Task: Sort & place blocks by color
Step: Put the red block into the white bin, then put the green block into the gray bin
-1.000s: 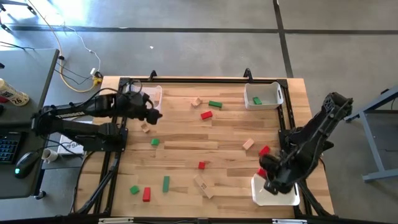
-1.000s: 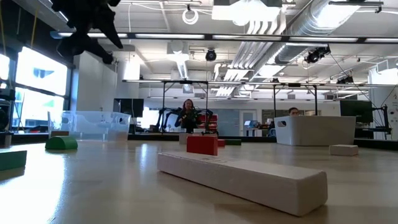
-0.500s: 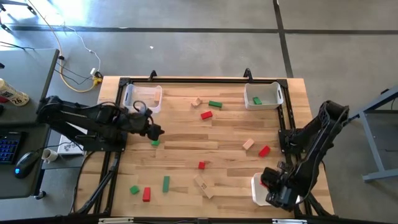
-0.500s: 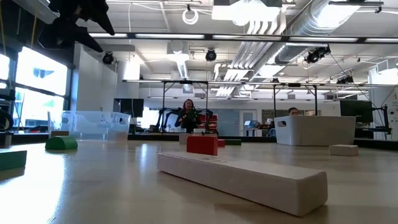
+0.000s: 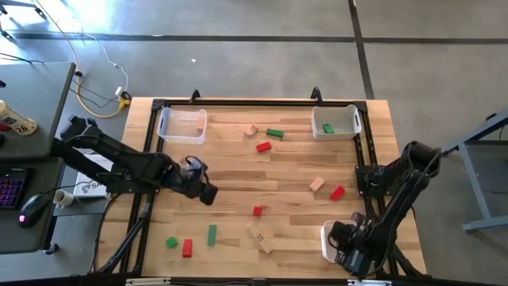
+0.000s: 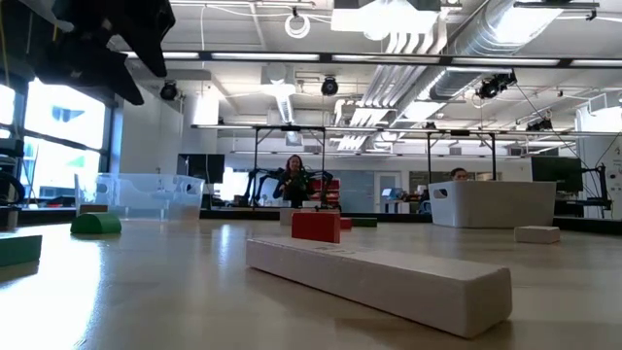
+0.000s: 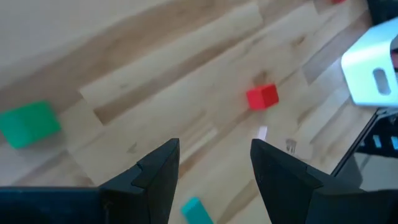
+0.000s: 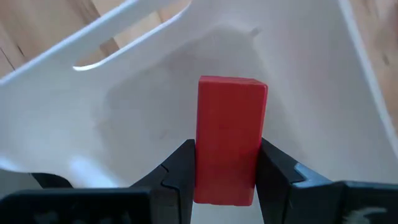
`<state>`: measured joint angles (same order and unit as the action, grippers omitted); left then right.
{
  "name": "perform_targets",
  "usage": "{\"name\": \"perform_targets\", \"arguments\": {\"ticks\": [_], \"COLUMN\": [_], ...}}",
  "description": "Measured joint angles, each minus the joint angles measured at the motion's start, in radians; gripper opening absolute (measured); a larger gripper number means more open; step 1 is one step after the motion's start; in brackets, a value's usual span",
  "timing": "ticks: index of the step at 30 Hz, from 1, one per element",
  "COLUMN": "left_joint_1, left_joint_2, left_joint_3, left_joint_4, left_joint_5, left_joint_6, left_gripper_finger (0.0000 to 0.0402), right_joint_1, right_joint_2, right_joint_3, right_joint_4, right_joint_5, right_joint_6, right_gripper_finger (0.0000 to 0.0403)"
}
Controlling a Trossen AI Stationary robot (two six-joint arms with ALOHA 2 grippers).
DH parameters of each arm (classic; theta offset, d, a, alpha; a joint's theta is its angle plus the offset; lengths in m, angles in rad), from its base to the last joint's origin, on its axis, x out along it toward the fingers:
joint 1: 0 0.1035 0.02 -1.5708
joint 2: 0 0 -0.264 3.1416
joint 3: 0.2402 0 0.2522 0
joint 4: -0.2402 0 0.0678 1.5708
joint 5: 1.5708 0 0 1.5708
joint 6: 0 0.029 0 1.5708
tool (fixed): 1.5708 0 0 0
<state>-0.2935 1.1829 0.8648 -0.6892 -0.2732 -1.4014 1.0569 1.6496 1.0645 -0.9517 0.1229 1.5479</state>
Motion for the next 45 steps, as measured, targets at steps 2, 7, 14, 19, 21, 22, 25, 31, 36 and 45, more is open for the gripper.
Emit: {"name": "perform_targets", "arguments": {"ticks": [2,7,14,19,21,22,25,31,36,45], "left_joint_1": [-0.023,-0.065,-0.133,-0.177,-0.189,-0.194,-0.204,-0.245,-0.276,-0.32], "left_joint_2": [0.024,0.079,0.156,0.231,0.256,0.27,0.312,0.36,0.367,0.369], "left_joint_3": [0.026,0.109,0.179,0.181,0.181,0.181,0.181,0.181,0.181,0.181], "left_joint_4": [-0.026,-0.104,-0.224,-0.25,-0.248,-0.242,-0.234,-0.21,-0.19,-0.153], "left_joint_5": [0.0,0.023,0.027,0.028,0.036,0.04,0.067,0.085,0.037,0.006], "left_joint_6": [-0.01,-0.045,-0.176,-0.292,-0.327,-0.338,-0.35,-0.4,-0.479,-0.539], "left_gripper_finger": [0.0186,0.0186,0.0186,0.0186,0.0186,0.0186,0.0186,0.0186,0.0186,0.0186], "right_joint_1": [0.0,-0.001,-0.005,-0.008,-0.01,-0.011,-0.017,-0.042,-0.074,-0.115], "right_joint_2": [0.011,0.025,0.028,0.03,0.03,0.03,0.03,0.029,0.029,0.029], "right_joint_3": [0.0,0.0,0.0,0.0,0.0,0.0,0.0,0.0,0.0,0.0], "right_joint_4": [0.013,0.015,0.017,0.018,0.024,0.026,0.025,0.018,0.018,0.039], "right_joint_5": [-0.004,-0.005,-0.035,-0.098,-0.126,-0.134,-0.137,-0.137,-0.139,-0.201], "right_joint_6": [0.001,0.031,0.057,0.057,0.057,0.057,0.06,0.068,0.067,0.094], "right_gripper_finger": [0.0103,0.0104,0.0122,0.0126,0.0127,0.0127,0.0134,0.0173,0.022,0.0245]}}
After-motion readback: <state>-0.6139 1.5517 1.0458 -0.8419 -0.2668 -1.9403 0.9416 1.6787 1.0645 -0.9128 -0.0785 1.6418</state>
